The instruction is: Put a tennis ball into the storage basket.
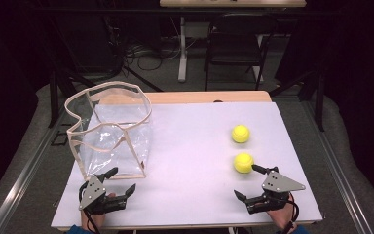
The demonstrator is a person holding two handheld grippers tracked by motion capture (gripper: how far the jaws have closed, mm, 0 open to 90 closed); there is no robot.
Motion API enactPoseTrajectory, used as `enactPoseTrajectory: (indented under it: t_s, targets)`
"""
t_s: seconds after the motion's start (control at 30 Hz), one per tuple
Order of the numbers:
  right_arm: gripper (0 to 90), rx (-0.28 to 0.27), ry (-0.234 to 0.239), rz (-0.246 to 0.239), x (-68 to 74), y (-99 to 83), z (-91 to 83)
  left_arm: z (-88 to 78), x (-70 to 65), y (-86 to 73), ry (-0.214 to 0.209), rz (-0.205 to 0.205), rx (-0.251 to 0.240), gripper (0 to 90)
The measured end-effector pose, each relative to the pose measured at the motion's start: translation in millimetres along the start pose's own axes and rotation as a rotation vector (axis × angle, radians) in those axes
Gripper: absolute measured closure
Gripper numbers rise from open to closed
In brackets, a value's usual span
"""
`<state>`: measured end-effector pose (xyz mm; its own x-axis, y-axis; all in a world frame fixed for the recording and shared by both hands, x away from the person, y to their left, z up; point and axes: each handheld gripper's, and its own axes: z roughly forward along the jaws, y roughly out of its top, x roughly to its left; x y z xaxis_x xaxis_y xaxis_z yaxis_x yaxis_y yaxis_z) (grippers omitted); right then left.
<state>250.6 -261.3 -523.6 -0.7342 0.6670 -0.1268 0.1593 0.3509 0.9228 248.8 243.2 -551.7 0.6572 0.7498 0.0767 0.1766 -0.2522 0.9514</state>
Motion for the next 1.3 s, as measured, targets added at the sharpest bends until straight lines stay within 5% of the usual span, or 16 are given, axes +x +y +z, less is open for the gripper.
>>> enactPoseTrajectory:
  t_s: [0.7, 1.3]
  targets:
    - [0.0, 0.059, -0.022, 0.018, -7.0, 5.6, 3.8, 1.4, 0.3, -0.9, -0.004, 0.010, -0.001, 15.7]
    - [0.0, 0.163, -0.044, 0.069, -24.1, 17.8, 19.5, 1.8, -1.6, -1.2, -0.009, 0.016, 0.005, 15.7]
